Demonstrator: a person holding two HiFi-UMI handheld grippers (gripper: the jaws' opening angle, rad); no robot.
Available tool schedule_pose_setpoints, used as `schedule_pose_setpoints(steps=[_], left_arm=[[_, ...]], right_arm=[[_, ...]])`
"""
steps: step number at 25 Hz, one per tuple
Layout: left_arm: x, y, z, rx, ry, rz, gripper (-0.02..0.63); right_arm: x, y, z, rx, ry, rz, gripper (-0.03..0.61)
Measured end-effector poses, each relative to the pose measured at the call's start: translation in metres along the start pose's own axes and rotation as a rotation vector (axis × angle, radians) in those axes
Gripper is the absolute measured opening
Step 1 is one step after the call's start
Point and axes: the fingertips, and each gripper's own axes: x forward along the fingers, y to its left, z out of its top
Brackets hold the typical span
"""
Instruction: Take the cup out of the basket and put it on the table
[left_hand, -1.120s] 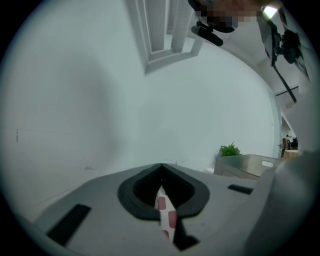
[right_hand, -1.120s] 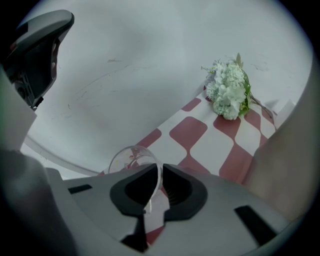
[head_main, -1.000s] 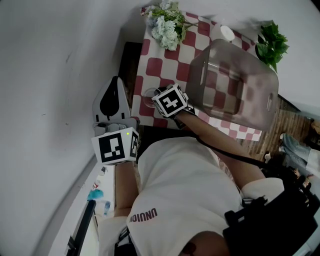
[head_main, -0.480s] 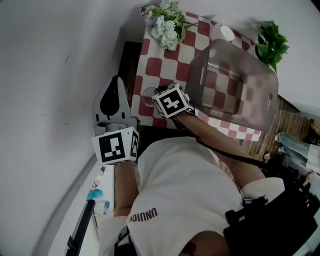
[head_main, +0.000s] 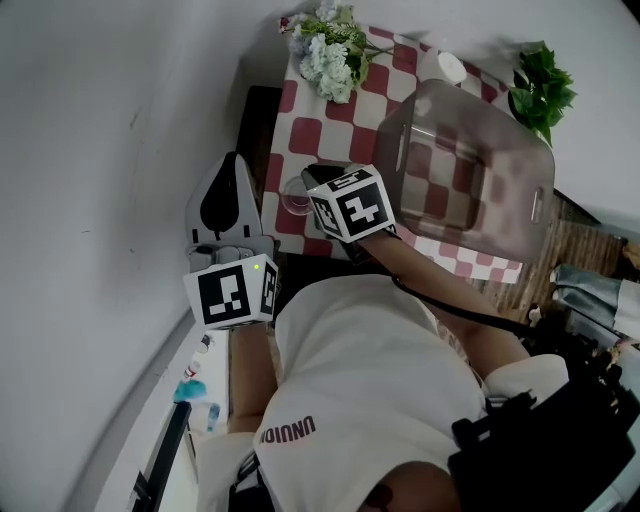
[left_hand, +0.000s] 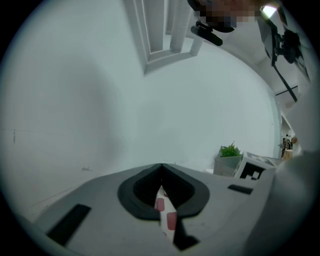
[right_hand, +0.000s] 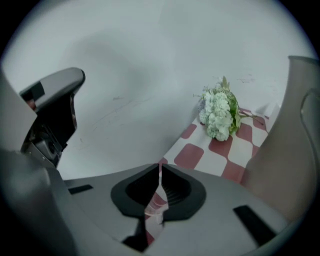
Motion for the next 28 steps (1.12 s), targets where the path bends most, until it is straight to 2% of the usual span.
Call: schedule_pose_setpoints(steps=[5,14,21,28], left_arm=[[0.004,-0.004,0.0,-0.001,0.001,-0.008,0.012],[0.008,-0.013,0.003,0.004,-0.005,-0.024,0.012],[0.008,-0.013,0.004,0.011,-0.006,-0.022,0.012],[0.011,-0.013,0.006,0.012,-0.007,-0.024,0.012]], right_arm=[[-0.03,0.021,0.043,-0.031,-0.232,0.097,0.018],[-0.073,0.024,0.082,-0.157,-0.489,-0.016,0.015],[-0.08,0.027,0.087,-0.172,-0.532,-0.029,0.015],[-0.078,0.026,0.088,-0.178,-0.534,-0.034,0.015]])
